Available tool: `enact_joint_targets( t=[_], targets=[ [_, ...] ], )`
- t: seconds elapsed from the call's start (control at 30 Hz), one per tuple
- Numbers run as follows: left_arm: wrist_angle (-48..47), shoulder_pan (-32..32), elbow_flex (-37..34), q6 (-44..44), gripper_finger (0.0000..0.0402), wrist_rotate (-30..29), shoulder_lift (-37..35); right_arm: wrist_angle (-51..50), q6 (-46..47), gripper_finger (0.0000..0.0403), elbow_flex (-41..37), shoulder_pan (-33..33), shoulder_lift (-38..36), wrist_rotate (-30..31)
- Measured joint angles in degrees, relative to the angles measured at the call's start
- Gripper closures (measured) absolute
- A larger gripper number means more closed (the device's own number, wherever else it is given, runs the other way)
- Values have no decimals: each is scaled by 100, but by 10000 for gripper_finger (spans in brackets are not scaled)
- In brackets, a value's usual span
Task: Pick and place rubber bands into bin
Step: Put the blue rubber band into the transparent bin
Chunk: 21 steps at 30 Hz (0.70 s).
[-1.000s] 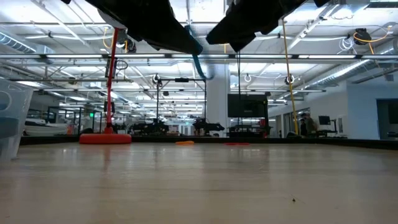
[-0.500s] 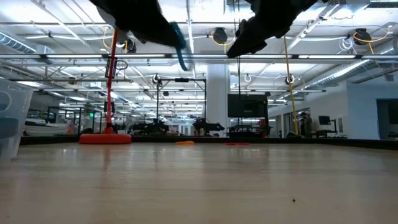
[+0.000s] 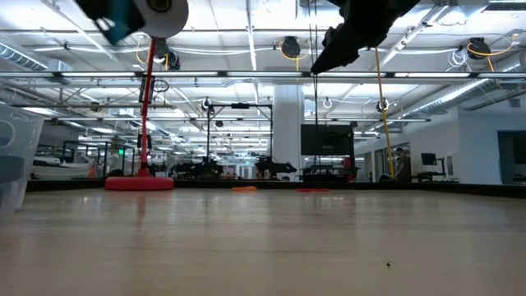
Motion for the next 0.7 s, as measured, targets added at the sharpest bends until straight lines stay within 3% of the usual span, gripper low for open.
enact_joint_targets(
  t=[0.27, 0.47, 0.6, 0.7],
  targets=[
    [-1408, -849, 1, -2550, 396, 248, -354, 86, -108, 238, -4, -284, 50, 0],
    [-2189, -1794, 1, -4616, 397, 150, -216, 1099, -214, 242, -550, -497, 81, -2],
    [-2330, -2262, 1, -5564, 398, -181, 30, 1853, -383, 242, -1085, -680, 84, -3],
    [-2401, -2440, 1, -5917, 398, -191, 384, 2359, -12, 241, -1304, -776, 82, -21]
  ],
)
